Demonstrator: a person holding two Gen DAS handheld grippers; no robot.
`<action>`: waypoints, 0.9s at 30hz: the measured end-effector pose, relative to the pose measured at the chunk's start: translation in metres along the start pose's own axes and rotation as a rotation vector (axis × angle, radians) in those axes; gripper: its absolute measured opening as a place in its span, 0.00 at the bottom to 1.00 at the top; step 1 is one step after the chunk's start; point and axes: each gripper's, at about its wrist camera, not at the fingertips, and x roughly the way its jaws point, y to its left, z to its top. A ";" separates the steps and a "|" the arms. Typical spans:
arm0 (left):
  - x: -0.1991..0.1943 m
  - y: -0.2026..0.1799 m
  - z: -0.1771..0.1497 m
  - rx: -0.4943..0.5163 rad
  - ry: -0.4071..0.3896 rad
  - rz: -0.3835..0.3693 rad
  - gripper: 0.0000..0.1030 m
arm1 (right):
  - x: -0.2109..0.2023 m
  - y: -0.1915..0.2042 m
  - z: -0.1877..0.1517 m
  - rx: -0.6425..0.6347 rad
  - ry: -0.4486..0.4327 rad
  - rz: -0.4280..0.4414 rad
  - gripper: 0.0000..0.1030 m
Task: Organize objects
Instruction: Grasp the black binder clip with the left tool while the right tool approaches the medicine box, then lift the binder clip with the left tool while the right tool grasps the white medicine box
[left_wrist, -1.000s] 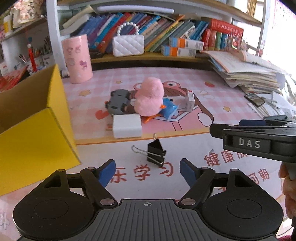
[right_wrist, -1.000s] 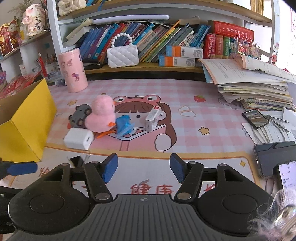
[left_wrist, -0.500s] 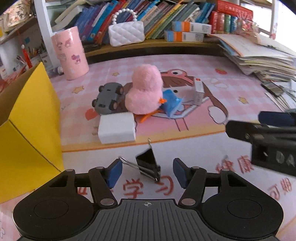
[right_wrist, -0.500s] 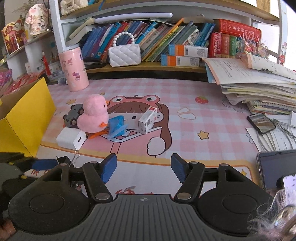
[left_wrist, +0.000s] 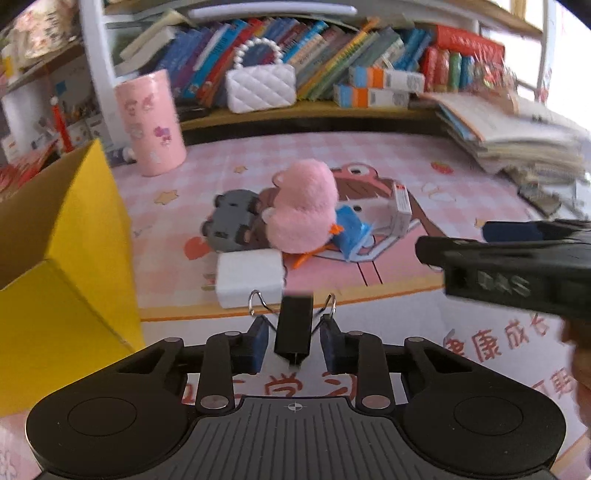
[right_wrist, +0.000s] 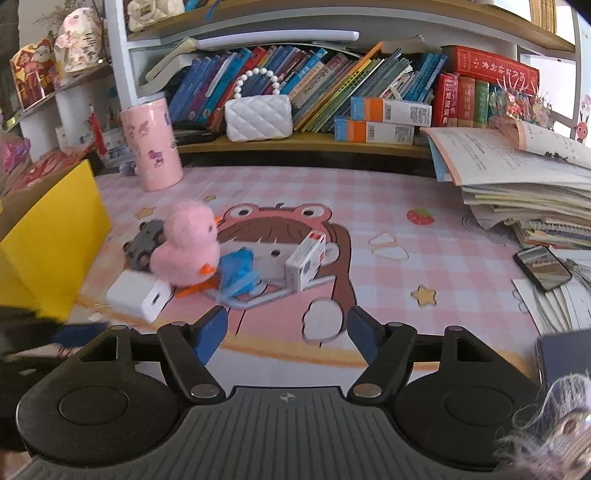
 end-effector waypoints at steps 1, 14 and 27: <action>-0.004 0.003 0.001 -0.013 -0.007 -0.001 0.26 | 0.006 -0.001 0.003 -0.002 -0.008 -0.006 0.67; -0.040 0.027 -0.002 -0.051 -0.068 0.014 0.25 | 0.092 -0.002 0.027 0.013 0.040 -0.066 0.52; -0.052 0.037 -0.011 -0.079 -0.096 -0.004 0.25 | 0.056 -0.005 0.024 0.093 0.017 -0.082 0.13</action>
